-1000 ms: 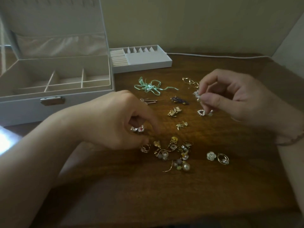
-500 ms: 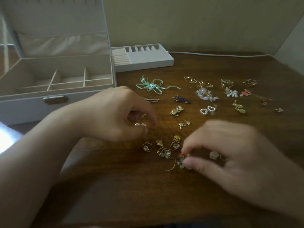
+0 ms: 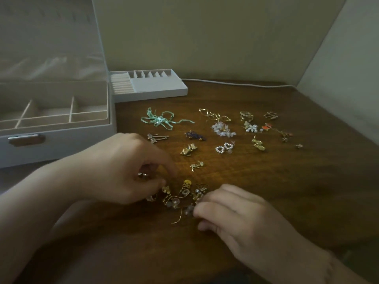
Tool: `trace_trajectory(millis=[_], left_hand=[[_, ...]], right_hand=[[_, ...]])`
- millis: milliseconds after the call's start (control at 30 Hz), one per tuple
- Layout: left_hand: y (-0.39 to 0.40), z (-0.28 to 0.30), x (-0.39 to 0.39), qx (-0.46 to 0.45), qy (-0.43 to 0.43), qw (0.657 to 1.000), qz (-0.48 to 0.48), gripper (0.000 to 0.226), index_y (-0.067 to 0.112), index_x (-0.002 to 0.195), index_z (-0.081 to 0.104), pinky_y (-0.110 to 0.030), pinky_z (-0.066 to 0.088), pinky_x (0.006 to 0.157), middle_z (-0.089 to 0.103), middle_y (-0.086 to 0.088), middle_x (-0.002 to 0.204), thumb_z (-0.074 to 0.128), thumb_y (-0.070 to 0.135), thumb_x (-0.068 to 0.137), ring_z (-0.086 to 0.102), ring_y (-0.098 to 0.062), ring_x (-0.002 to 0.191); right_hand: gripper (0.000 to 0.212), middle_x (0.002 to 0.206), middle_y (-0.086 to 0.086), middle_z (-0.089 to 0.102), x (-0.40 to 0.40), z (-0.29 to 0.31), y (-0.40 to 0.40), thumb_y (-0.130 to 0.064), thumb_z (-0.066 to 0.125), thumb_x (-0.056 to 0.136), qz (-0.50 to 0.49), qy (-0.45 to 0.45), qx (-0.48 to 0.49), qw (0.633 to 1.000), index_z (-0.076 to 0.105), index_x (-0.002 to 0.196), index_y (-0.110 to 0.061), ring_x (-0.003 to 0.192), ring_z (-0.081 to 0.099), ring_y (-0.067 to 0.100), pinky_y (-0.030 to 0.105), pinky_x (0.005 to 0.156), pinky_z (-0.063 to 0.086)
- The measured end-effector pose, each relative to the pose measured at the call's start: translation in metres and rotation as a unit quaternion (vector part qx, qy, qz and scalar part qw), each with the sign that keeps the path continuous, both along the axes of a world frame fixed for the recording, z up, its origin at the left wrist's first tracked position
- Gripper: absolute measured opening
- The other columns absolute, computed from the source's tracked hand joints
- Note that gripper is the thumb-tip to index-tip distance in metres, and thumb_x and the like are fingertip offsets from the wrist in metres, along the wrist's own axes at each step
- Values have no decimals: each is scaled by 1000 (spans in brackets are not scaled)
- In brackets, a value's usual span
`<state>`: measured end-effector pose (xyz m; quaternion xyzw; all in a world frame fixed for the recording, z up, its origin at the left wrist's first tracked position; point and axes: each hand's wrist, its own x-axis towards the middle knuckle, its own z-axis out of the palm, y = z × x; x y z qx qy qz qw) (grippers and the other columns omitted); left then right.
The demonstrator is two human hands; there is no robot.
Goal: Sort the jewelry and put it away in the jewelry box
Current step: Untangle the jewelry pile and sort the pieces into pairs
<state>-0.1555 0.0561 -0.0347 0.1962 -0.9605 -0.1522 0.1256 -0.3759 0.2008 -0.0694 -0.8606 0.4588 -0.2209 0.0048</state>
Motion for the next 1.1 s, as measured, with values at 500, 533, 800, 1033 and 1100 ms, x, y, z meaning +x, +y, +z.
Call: trace_trajectory(millis=[500,533,800,1033,1100], left_hand=[[35,-24,-41,-72,-20,997,-14,75,46,153,27,-39,23,122,14,18,166,38,82,89,12,-10,154],[37,-26,-44,-72,-44,996,-9,79,49,154,19,-39,16,123,5,20,167,35,86,86,3,-11,155],[37,-37,-48,-60,-86,994,1,84,48,156,10,-42,7,125,1,21,167,31,88,85,-6,-8,155],[46,-32,-53,-26,-82,996,-31,82,43,157,15,-36,2,125,-2,21,167,40,81,88,-15,1,151],[50,-28,-54,-61,-86,994,-41,79,43,156,17,-39,-1,124,-5,17,168,38,80,90,-19,-5,152]], right_hand=[[24,88,-17,66,-114,21,-19,-19,73,81,-281,-129,-26,951,67,97,-36,80,64,-1,0,74,42],[26,85,-18,66,-120,19,-20,-18,73,82,-292,-144,-12,945,66,96,-38,75,65,0,3,70,46],[26,95,-30,58,-118,1,-24,-21,73,80,-299,-136,-31,944,65,101,-36,92,56,-15,6,67,42],[24,95,-18,63,-118,-2,-23,-18,73,81,-278,-123,-21,952,69,103,-27,92,55,-11,7,75,35],[24,94,-15,63,-118,-2,-23,-16,73,81,-277,-118,-27,953,70,103,-25,92,52,-12,9,75,34]])
